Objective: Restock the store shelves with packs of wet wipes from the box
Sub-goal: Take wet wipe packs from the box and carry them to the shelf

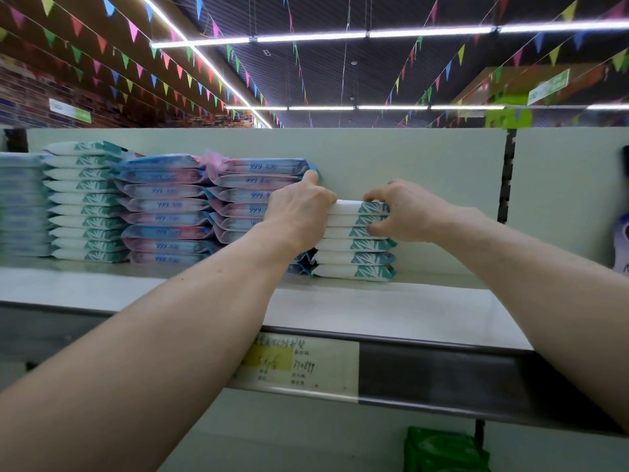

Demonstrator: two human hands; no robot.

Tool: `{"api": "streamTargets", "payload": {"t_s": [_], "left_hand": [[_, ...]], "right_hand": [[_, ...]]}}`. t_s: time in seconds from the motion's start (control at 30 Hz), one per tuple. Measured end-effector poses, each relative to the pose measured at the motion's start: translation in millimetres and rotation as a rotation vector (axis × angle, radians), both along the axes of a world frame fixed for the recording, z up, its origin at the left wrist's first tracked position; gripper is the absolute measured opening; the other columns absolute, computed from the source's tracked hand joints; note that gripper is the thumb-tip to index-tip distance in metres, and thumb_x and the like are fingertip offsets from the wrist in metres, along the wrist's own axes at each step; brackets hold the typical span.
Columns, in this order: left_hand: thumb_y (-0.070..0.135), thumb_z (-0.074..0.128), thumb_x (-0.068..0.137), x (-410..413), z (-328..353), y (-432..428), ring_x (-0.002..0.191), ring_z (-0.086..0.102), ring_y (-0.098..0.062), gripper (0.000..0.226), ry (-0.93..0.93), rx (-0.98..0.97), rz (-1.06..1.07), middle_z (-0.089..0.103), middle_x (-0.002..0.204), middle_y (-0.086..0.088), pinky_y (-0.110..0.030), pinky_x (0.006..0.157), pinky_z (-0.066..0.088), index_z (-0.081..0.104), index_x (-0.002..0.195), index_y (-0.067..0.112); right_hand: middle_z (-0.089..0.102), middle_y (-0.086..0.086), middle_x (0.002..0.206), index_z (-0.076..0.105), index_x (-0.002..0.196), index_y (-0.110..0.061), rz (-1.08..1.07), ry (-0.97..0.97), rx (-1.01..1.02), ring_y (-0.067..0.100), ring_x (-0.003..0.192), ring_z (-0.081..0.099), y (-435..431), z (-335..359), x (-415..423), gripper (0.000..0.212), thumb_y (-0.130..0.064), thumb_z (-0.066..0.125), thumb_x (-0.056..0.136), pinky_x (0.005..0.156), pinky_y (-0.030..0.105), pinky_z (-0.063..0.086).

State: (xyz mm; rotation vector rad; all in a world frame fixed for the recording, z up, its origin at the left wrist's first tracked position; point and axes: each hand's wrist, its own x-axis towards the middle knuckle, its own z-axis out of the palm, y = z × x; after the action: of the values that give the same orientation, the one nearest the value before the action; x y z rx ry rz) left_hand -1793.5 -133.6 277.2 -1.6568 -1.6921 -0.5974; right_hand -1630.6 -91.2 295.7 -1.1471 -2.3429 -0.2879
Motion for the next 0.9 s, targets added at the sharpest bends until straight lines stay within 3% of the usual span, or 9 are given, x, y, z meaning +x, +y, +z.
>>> {"api": "streamTargets", "payload": {"t_s": [0.27, 0.63, 0.73, 0.9], "left_hand": [[0.008, 0.051, 0.094, 2.9, -4.1, 2.5, 0.083, 0.037, -0.021, 0.024, 0.077, 0.058, 0.034, 0.03, 0.095, -0.004, -0.036, 0.067, 0.034, 0.062, 0.114, 0.016], [0.01, 0.047, 0.096, 1.0, -5.1, 3.0, 0.081, 0.042, -0.021, 0.025, 0.061, 0.042, 0.017, 0.038, 0.092, -0.003, -0.036, 0.067, 0.035, 0.059, 0.116, 0.019], [0.011, 0.048, 0.096, 0.0, -6.0, 3.5, 0.088, 0.051, -0.025, 0.025, 0.052, 0.037, 0.008, 0.041, 0.093, -0.002, -0.036, 0.067, 0.035, 0.058, 0.118, 0.019], [0.01, 0.051, 0.093, -4.3, -6.7, 4.8, 0.094, 0.054, -0.026, 0.024, 0.019, 0.038, 0.024, 0.059, 0.108, -0.005, -0.035, 0.068, 0.033, 0.054, 0.115, 0.018]], "right_hand": [[0.049, 0.009, 0.117, 0.057, 0.125, -0.021, -0.012, -0.02, 0.084, 0.028, 0.113, 0.045, 6.0, -8.5, -3.5, 0.043, -0.027, 0.065, 0.083, 0.096, 0.041, 0.043], [0.05, 0.009, 0.117, 0.051, 0.128, -0.019, -0.064, -0.087, 0.127, 0.027, 0.113, 0.045, 4.6, -10.4, -8.6, 0.047, -0.029, 0.065, 0.085, 0.095, 0.04, 0.043], [0.05, 0.008, 0.113, 0.051, 0.126, -0.018, -0.078, -0.115, 0.133, 0.026, 0.108, 0.047, 3.9, -9.6, -9.5, 0.046, -0.03, 0.066, 0.084, 0.093, 0.04, 0.044], [0.052, 0.007, 0.111, 0.052, 0.124, -0.018, -0.09, -0.142, 0.153, 0.025, 0.103, 0.05, 2.2, -8.3, -10.0, 0.045, -0.03, 0.068, 0.083, 0.089, 0.039, 0.047]]}}
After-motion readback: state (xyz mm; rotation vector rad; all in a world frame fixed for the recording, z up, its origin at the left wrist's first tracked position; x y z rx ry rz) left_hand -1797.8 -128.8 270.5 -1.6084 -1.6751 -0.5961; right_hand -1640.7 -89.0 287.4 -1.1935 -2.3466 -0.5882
